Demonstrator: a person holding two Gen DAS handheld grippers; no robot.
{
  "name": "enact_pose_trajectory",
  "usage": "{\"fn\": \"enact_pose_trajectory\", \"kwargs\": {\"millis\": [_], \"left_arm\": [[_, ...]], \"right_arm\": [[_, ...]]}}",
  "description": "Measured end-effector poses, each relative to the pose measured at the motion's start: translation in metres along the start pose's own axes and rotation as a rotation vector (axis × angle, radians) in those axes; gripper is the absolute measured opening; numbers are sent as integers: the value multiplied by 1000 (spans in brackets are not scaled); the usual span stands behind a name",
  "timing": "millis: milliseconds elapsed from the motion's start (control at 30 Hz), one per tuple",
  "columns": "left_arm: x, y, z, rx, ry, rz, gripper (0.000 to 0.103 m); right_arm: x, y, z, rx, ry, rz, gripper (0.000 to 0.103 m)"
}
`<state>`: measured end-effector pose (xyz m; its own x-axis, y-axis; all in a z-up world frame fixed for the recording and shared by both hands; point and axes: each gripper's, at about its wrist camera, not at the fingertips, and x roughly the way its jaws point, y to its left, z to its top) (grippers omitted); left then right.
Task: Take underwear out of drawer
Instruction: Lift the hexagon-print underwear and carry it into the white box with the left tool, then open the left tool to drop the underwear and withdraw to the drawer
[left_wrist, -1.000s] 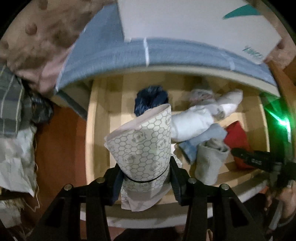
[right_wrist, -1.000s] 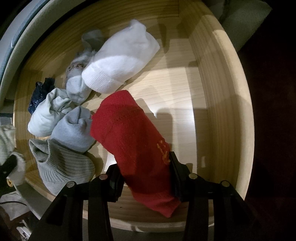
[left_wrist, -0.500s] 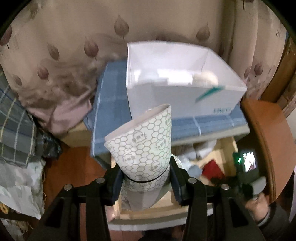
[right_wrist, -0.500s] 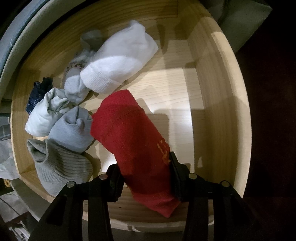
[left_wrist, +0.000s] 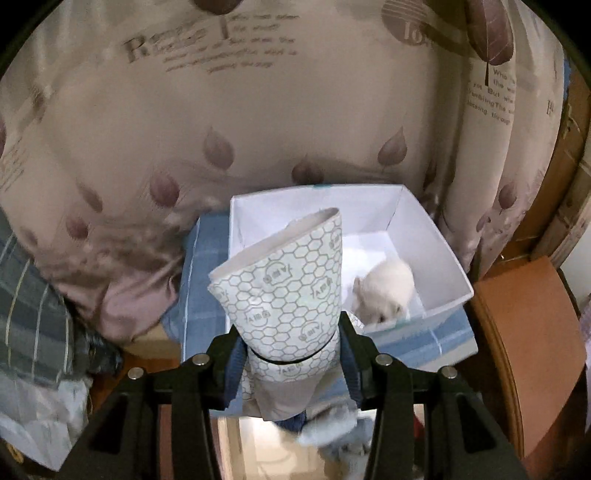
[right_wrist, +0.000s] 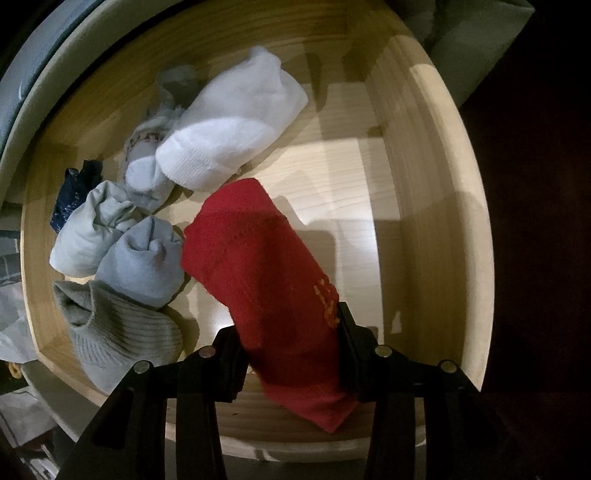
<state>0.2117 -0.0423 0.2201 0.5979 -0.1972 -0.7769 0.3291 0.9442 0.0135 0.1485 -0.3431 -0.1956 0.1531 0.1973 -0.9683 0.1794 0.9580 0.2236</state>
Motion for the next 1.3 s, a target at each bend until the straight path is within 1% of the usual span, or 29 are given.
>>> {"fn": "enact_pose_trajectory", "kwargs": {"millis": [100, 167, 233, 333, 433, 500, 600, 700, 767, 800, 867, 933, 1000, 1100, 1233, 1300], "left_arm": [[18, -12, 16, 28, -5, 2, 46], [35, -17, 25, 41, 11, -5, 46], [52, -20, 30, 31, 37, -12, 46], [77, -24, 31, 14, 79, -10, 46], [97, -27, 28, 22, 111, 25, 46], [107, -29, 26, 22, 133, 43, 46], [113, -28, 23, 13, 138, 53, 47], [115, -30, 21, 23, 138, 61, 47], [115, -31, 19, 26, 148, 54, 47], [116, -30, 19, 25, 153, 48, 47], [112, -28, 18, 16, 144, 38, 47], [103, -26, 20, 4, 120, 15, 48], [95, -25, 22, -4, 117, -6, 48], [79, -23, 20, -8, 95, -4, 48], [54, -20, 4, 9, 76, 18, 48], [44, -18, -9, 11, 86, 4, 48]], "right_arm": [[-1, -2, 0, 0, 0, 4, 39], [1, -2, 1, -3, 1, 7, 39], [0, -3, 1, 0, 3, 15, 39], [1, -7, 1, 4, 5, 25, 39], [2, -9, 2, 6, 7, 32, 40], [2, -12, 1, 8, 7, 34, 40], [-1, -15, 3, 13, 8, 40, 40], [-1, -15, 4, 12, 9, 40, 40], [-1, -15, 5, 17, 10, 43, 40], [3, -8, 5, 18, 10, 42, 40], [4, -6, 5, 19, 10, 42, 40], [4, -6, 5, 18, 10, 41, 40], [4, -6, 5, 18, 11, 41, 40], [6, -5, 5, 20, 12, 40, 40], [7, -4, 5, 19, 14, 38, 40], [8, -3, 5, 18, 16, 34, 40]]}}
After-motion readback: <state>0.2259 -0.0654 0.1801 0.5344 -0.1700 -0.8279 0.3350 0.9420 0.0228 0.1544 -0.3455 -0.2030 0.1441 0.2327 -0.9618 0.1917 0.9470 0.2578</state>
